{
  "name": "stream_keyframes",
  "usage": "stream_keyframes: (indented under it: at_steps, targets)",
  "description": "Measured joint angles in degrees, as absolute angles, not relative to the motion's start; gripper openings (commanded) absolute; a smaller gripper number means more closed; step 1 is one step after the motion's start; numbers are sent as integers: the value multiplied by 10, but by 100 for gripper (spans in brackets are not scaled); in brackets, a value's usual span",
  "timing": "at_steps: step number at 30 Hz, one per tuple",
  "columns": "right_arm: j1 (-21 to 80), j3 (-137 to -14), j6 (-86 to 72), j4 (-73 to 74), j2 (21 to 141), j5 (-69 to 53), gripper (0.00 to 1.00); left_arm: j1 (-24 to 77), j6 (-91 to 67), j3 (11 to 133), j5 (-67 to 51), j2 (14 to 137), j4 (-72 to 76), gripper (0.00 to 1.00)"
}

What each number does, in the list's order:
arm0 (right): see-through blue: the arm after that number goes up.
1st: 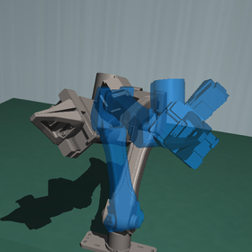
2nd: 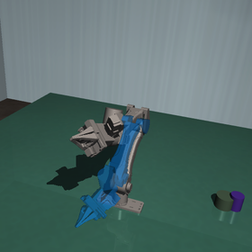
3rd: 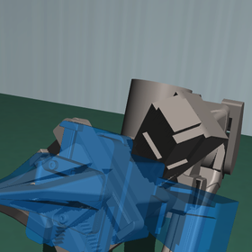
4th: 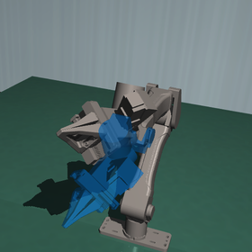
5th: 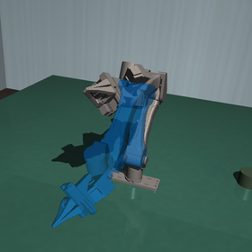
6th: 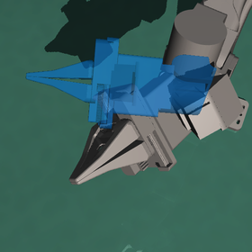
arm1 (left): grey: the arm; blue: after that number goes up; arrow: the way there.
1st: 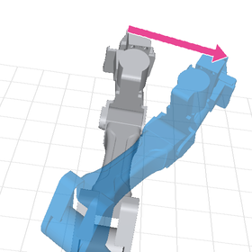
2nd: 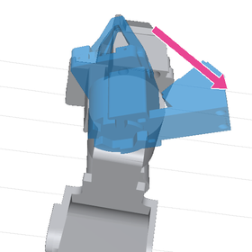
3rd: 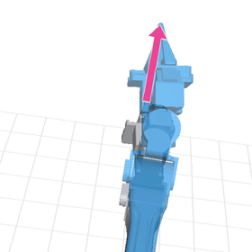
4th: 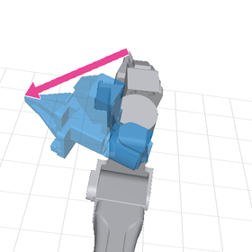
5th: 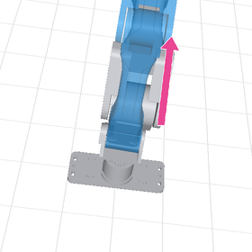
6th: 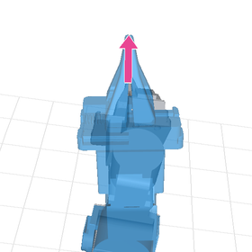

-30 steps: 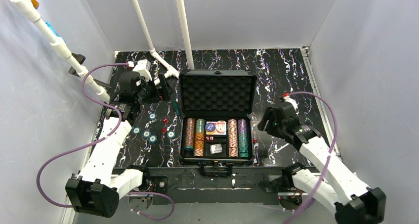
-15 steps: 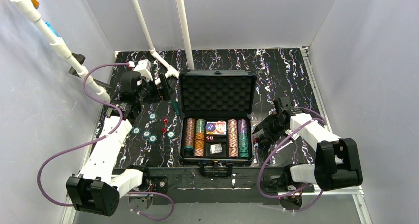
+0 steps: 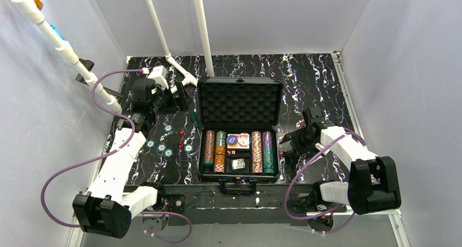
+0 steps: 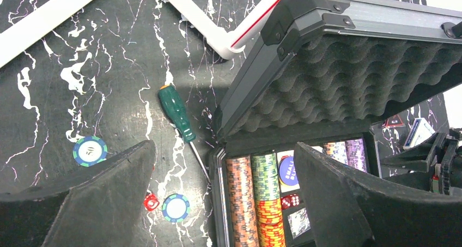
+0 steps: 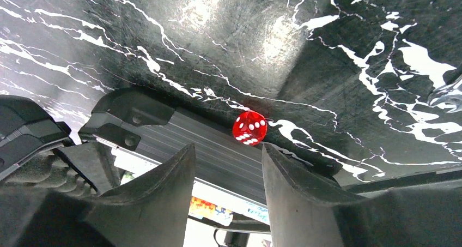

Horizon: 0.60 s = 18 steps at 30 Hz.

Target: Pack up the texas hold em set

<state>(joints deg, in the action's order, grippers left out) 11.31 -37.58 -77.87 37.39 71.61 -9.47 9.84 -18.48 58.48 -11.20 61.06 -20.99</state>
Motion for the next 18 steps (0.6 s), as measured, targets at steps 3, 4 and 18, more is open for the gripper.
stream_keyframes:
  at_steps: [3, 4, 18]
  targets:
    - [113, -376, -793, 370, 721, -97, 52, 99, -185, 585, -112, 609, -210, 99]
    - [113, -376, -796, 368, 726, -99, 52, 99, -185, 585, -112, 609, -210, 100]
    - [112, -373, -825, 345, 765, -130, 53, 102, -185, 585, -112, 608, -210, 99]
